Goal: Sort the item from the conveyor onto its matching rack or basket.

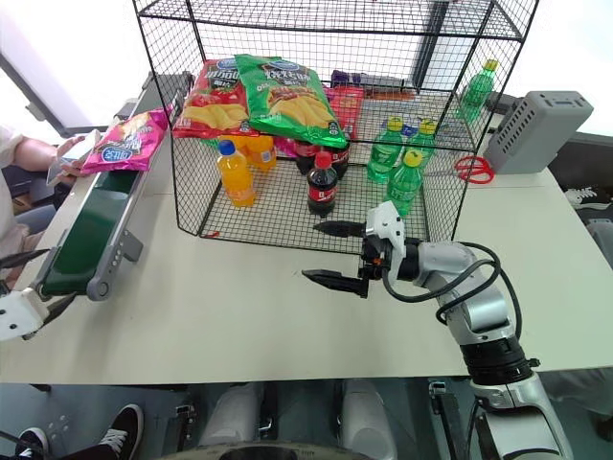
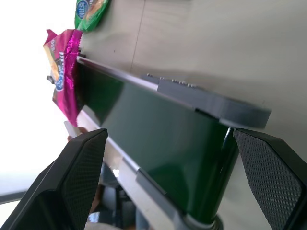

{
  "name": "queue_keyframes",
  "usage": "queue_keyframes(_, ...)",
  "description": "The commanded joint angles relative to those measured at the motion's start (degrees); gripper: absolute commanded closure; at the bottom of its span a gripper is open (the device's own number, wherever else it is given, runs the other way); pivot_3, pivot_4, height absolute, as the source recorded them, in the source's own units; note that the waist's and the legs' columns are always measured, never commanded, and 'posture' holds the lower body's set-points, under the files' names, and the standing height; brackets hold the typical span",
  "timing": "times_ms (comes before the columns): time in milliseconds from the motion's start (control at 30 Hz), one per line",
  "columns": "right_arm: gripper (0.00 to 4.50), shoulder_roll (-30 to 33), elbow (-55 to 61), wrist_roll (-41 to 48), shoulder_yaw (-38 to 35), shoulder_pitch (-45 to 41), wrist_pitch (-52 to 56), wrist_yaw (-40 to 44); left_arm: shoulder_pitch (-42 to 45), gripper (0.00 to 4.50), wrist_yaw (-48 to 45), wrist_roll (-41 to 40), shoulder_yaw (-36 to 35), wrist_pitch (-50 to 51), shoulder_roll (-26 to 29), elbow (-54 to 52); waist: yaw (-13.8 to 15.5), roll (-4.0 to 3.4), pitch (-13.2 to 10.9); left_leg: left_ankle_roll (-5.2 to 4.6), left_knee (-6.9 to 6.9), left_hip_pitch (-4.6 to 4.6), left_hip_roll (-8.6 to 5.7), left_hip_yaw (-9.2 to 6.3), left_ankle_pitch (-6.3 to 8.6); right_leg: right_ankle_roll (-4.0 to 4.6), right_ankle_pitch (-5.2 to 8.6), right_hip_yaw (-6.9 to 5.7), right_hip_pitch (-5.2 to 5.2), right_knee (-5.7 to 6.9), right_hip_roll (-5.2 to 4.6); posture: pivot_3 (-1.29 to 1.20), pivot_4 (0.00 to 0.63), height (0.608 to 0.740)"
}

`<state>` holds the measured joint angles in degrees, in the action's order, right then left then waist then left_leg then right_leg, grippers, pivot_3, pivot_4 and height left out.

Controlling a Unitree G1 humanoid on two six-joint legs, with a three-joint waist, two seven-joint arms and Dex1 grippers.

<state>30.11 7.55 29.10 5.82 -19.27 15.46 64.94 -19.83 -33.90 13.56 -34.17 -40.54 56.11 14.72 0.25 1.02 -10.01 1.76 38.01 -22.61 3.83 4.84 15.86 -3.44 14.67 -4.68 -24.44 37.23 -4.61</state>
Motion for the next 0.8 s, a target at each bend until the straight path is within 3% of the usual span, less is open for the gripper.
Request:
queue_keyframes(33, 0.00, -0.6, -0.3, -0.8, -0.4, -1.9, -2.5, 0.4, -0.5, 0.00, 6.2, 3.7, -3.6, -2.3, 1.4, 0.6, 0.0, -0.01, 0.0, 0.00, 0.00, 0.00, 0.00, 0.03, 0.00, 0.00, 0.00, 0.00, -0.01, 0.00, -0.01, 0.00, 0.150, 0.740)
queue_keyframes(800, 0.00, -0.1, -5.1, -1.6, -1.9, -5.3, -5.3, 2.7, 2.4, 0.00, 14.2, 6.9, 3.7, -0.3, 3.3, 4.2, -0.2, -0.01, 0.0, -0.01, -0.03, 0.00, 0.02, 0.07, 0.01, -0.01, -0.01, 0.00, -0.04, 0.02, 0.01, 0.00, 0.150, 0.740)
